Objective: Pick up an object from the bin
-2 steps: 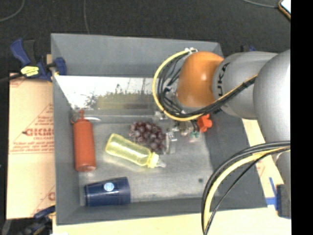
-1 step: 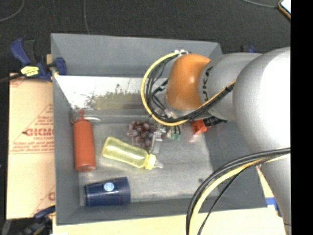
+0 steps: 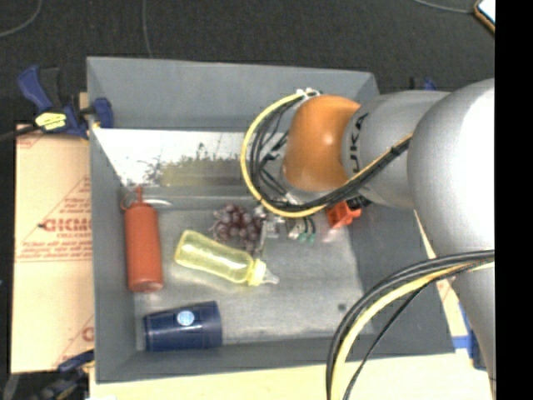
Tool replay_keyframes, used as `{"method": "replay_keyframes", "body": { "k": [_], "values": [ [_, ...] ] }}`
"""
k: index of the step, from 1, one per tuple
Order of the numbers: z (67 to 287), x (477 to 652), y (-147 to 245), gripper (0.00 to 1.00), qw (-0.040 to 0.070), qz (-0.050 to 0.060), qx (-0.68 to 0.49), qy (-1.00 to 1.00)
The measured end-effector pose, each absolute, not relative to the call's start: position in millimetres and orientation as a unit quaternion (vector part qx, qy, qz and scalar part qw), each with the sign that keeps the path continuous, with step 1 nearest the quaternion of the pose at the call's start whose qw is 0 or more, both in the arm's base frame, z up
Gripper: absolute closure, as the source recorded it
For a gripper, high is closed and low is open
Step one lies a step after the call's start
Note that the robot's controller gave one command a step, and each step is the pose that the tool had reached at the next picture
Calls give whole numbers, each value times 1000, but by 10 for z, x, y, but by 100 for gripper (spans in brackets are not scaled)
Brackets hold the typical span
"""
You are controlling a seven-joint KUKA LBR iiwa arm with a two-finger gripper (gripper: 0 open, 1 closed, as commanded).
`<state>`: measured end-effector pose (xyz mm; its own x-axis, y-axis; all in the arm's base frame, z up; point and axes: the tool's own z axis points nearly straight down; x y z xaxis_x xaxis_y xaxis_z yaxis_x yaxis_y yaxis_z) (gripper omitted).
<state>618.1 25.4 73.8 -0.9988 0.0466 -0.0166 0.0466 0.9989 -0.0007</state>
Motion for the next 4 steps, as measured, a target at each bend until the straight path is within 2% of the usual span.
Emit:
{"method": "replay_keyframes", "body": {
  "k": [1,2,3,4],
  "values": [
    [738,6181,254,100,8,-1,23,1000],
    [894,6152,250,100,6,-1,23,1000],
    [1261,6174,250,100,9,0,23,1000],
    [1471,6177,250,100,10,0,22,1000]
  ]
}}
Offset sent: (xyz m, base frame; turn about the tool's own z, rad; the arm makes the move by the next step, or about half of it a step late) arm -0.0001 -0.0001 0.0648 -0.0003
